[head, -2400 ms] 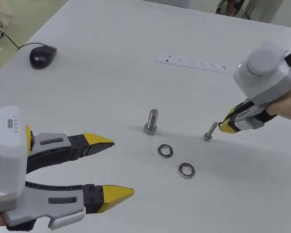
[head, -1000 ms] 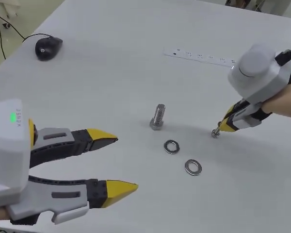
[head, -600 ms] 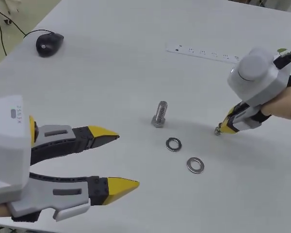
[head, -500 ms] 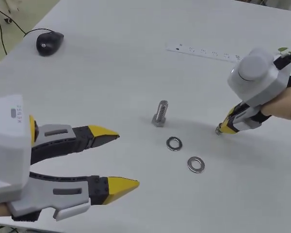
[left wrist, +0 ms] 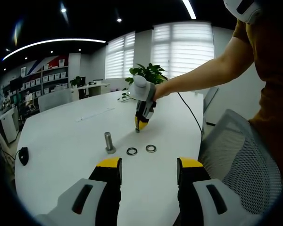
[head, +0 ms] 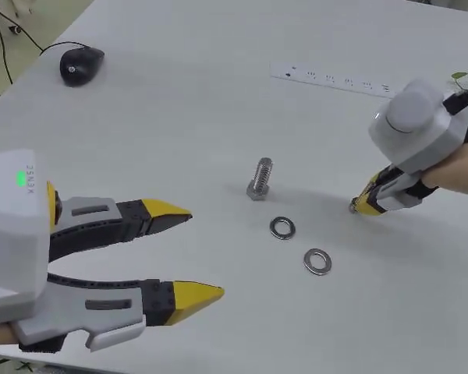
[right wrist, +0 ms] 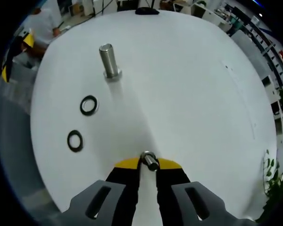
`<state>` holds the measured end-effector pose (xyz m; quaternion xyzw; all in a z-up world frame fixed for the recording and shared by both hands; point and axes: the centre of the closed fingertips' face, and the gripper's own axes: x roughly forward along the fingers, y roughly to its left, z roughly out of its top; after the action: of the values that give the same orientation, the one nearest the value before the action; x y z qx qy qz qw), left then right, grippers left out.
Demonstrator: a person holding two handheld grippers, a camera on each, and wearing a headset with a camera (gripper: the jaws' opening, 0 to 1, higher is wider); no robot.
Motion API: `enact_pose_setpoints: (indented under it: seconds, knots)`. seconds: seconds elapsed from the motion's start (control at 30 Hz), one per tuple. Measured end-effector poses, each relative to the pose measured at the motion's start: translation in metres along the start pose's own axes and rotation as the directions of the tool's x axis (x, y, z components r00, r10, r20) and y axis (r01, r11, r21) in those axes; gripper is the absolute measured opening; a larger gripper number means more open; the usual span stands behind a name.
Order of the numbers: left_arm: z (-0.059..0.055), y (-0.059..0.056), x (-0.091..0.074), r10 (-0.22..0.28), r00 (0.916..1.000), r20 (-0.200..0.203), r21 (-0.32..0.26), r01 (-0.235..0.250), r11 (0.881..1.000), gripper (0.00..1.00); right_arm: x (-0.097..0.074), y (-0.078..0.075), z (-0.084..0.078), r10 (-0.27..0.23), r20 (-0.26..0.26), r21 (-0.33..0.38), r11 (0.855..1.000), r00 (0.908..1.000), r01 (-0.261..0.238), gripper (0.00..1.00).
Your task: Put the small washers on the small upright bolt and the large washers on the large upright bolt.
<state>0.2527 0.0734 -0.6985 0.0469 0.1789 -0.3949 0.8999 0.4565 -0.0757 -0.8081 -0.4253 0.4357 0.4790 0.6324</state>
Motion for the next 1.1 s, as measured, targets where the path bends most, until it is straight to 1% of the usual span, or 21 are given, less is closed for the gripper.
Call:
enact_pose_setpoints:
  seconds: [0.13,0.17,0.2,0.3,0.4,0.77,0.93,0.97,1.03,1.1]
  knots:
    - [0.0,0.0,0.0,0.0,1.0,0.001,0.001,0.0,1.0,0.46,0.001,-0.003,-0.001,0.0,0.003,0.007,1.0,1.0,0.0,0.14]
    - [0.001,0.001,0.0,0.0,1.0,0.001,0.001,0.0,1.0,0.46,0.002,-0.006,-0.001,0.001,0.005,0.006,1.0,1.0,-0.001,0.15]
    - [0.001,0.001,0.0,0.002,1.0,0.001,0.002,-0.002,1.0,0.46,0.003,-0.007,0.0,0.005,0.007,0.008,1.0,1.0,-0.005,0.15]
    - [0.001,0.001,0.0,0.002,1.0,0.001,0.002,-0.002,1.0,0.46,0.001,-0.005,-0.003,0.004,0.001,0.005,1.0,1.0,-0.004,0.15]
    - [0.001,0.0,0.0,0.001,1.0,0.001,0.003,-0.001,1.0,0.46,-0.001,-0.004,-0.003,0.002,0.006,0.01,1.0,1.0,-0.002,0.16]
    - [0.003,-0.001,0.0,0.004,1.0,-0.001,0.012,-0.004,1.0,0.46,-0.013,0.0,-0.007,-0.007,0.015,0.016,1.0,0.9999,0.006,0.16]
    - [0.003,-0.001,-0.002,0.007,1.0,-0.005,0.018,-0.007,1.0,0.46,-0.019,0.004,-0.009,-0.01,0.022,0.017,1.0,0.9997,0.009,0.16]
    - [0.003,-0.002,-0.002,0.008,0.9999,-0.008,0.019,-0.008,1.0,0.46,-0.02,0.006,-0.009,-0.003,0.028,0.018,1.0,0.9996,0.002,0.16]
    - [0.004,-0.003,-0.003,0.008,0.9999,-0.006,0.021,-0.008,1.0,0.46,-0.021,0.009,-0.014,-0.008,0.02,0.016,1.0,0.9998,0.008,0.16]
    - [0.004,-0.004,-0.004,0.011,0.9999,-0.007,0.023,-0.011,1.0,0.46,-0.022,0.012,-0.016,-0.004,0.025,0.02,1.0,0.9997,0.003,0.16]
